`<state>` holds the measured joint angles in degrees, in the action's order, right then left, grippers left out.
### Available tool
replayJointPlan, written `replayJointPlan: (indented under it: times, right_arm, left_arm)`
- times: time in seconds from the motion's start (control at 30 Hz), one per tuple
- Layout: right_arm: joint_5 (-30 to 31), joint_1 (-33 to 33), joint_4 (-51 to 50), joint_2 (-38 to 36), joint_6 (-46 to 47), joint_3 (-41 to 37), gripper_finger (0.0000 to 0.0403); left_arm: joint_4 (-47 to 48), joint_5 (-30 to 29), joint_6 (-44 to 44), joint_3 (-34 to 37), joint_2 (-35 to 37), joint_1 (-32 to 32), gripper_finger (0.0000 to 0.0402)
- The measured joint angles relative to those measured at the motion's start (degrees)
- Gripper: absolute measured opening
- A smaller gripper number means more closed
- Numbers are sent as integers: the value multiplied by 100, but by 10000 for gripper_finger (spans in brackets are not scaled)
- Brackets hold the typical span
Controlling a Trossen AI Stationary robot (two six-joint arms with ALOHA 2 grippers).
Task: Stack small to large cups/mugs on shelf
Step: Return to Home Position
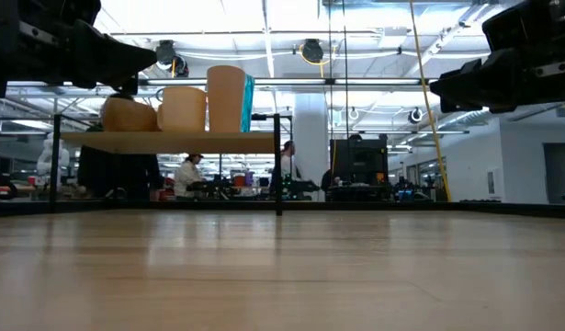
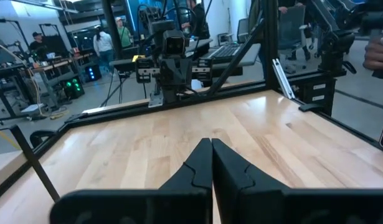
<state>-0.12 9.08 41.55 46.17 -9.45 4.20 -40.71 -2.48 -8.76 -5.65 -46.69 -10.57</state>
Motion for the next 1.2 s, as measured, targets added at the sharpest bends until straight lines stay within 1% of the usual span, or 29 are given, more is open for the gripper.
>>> replayJointPlan:
  times: [0.17, 0.8, 0.97, 1.07, 1.2]
  right_arm:
    - [4, 0, 413, -4, 19, -196, 0]
    - [4, 0, 281, 0, -20, -223, 0]
    - [4, 0, 281, -3, -24, -223, 0]
    - [4, 0, 283, -4, -25, -225, 0]
    - [4, 0, 307, -4, -25, -229, 0]
  left_arm:
    - [27, 0, -50, 0, 0, 0, 1]
    - [374, 1, -70, 7, -1, 0, 1]
    - [368, 130, -120, 9, -1, 0, 0]
    - [191, 151, -115, 122, 0, -2, 0]
    - [-438, 154, -36, 469, 0, -1, 0]
